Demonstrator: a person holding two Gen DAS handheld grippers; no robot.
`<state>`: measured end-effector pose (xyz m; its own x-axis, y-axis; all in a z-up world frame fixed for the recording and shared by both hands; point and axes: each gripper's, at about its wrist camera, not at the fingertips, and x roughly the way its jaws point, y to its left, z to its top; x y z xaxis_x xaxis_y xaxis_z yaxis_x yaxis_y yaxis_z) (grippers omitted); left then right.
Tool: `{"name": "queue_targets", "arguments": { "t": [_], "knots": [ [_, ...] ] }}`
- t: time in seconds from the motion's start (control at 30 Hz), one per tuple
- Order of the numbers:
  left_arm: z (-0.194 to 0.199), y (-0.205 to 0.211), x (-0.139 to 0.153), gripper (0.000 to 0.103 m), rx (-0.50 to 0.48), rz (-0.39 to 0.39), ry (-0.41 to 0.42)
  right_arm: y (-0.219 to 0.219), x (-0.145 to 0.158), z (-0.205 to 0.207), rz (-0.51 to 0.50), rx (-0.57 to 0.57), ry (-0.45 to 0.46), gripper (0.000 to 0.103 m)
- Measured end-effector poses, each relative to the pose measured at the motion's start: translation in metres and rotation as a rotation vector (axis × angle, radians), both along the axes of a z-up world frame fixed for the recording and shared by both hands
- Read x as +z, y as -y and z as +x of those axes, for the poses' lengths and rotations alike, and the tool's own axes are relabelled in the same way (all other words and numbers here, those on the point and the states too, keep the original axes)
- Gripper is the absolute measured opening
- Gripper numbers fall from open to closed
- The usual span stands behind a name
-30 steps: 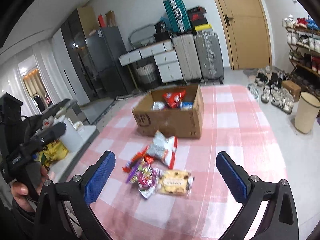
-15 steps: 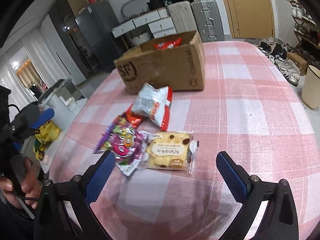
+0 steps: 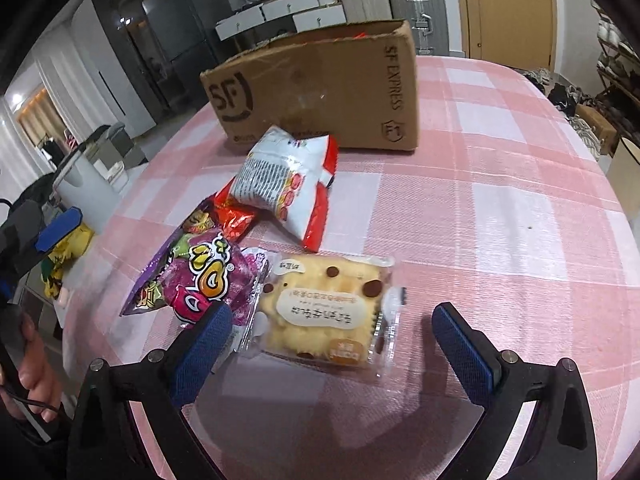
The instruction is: Organize snacks
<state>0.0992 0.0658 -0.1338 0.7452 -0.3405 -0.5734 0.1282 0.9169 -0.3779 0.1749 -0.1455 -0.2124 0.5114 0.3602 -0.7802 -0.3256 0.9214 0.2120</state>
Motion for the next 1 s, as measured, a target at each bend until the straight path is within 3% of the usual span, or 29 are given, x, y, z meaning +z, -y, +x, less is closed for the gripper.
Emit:
{"name": "queue_targets", "arguments": {
  "t": [0.13, 0.47, 1.0],
  "knots": [
    [0.006, -0.008, -0.009, 0.102, 0.016, -0.028, -0.022, -0.008, -0.006, 0.004, -0.052, -0.004, 0.001, 0.101],
    [0.007, -0.012, -0.018, 0.102, 0.015, -0.047, -0.040, -0.030, -0.008, -0.006, -0.190, 0.070, 0.079, 0.068],
    [0.004, 0.007, -0.017, 0.102, -0.023, -0.021, -0.067, 0.007, 0.003, -0.010, 0.019, 0.015, 0.063, 0.067]
  ]
}}
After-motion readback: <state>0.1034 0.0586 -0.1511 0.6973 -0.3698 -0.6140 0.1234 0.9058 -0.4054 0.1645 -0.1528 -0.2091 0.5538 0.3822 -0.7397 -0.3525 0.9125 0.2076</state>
